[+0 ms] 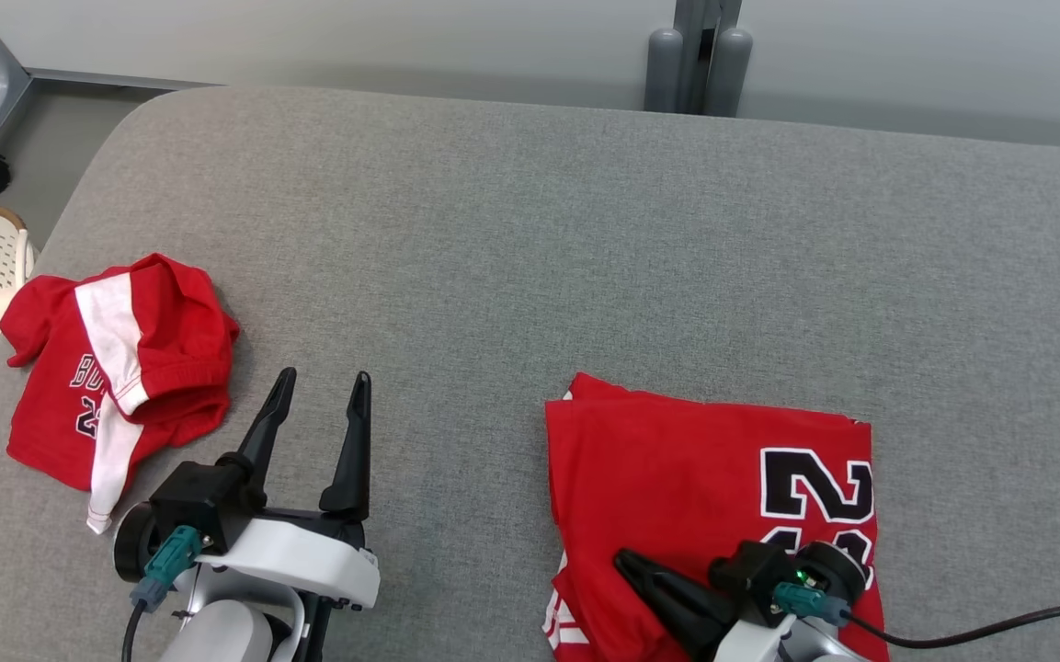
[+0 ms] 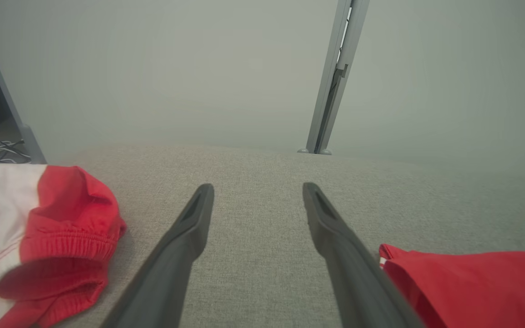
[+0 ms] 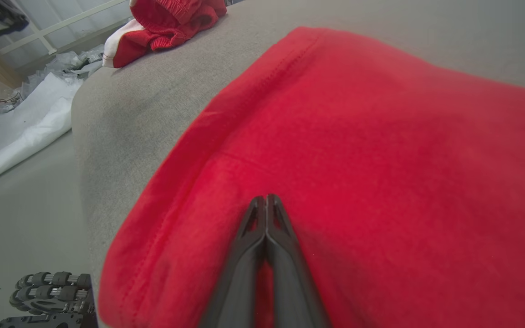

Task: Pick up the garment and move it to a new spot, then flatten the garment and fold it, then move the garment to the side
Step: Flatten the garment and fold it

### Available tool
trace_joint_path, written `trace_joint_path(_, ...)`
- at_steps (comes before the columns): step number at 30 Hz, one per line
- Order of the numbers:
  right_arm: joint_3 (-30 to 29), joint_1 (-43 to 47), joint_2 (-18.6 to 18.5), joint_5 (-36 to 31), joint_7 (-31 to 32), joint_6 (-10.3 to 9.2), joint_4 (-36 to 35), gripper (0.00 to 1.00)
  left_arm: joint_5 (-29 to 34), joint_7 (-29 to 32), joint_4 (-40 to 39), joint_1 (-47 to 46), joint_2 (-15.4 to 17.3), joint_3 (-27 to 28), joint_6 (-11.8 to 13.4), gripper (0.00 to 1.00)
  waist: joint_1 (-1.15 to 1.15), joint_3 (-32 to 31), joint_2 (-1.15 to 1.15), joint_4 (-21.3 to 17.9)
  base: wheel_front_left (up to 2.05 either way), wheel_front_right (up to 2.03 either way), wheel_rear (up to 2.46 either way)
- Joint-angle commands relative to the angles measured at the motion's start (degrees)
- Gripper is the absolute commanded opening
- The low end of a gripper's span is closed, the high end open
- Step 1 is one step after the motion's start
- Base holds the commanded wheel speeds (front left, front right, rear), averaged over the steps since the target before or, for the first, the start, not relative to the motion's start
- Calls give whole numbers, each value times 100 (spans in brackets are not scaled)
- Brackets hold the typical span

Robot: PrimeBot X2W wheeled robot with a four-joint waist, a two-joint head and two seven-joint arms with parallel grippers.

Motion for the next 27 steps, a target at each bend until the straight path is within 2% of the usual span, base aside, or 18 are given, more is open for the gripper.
trace_joint_path(1, 57, -19, 28, 71, -41, -2, 39, 0, 39, -29, 27, -13, 17, 37, -26, 100, 0, -4, 0, -14, 0, 0, 0)
trace_joint_path(6, 279, -115, 175, 337, -88, -1, 48, 0, 85, -32, 60, 14, 25, 138, -79, 100, 0, -21, 0, -178, 0, 0, 0)
trace_joint_path(10, -225, -54, 183, 381, -113, -2, -143, 0, 139, -34, 69, 48, 75, 202, -115, 100, 0, -144, 0, -392, 0, 0, 0)
trace_joint_path(16, -1715, 431, 161, -20, -111, -2, -757, 0, 183, -35, 28, 159, 172, 324, -92, 100, 0, -354, 0, -786, 0, 0, 0)
trace_joint_path(20, -2930, 833, 252, -399, -108, -2, -1236, 0, 183, -34, -34, 184, 280, 399, -40, 100, 0, -462, 0, -1021, 0, 0, 0)
trace_joint_path(25, -4140, 1147, 395, -868, -100, -2, -1672, 0, 193, 8, -140, 280, 391, 443, 13, 100, 0, -592, 0, -1252, 0, 0, 0)
trace_joint_path(26, -4340, 1184, 403, -964, -97, -2, -1752, 20, 196, 19, -162, 294, 418, 446, 20, 100, 0, -609, 0, -1284, 0, 0, 0)
trace_joint_path(27, -4517, 1221, 421, -1027, -58, -2, -1784, 45, 202, 36, -172, 307, 439, 450, 33, 100, 0, -637, 0, -1317, 0, 0, 0)
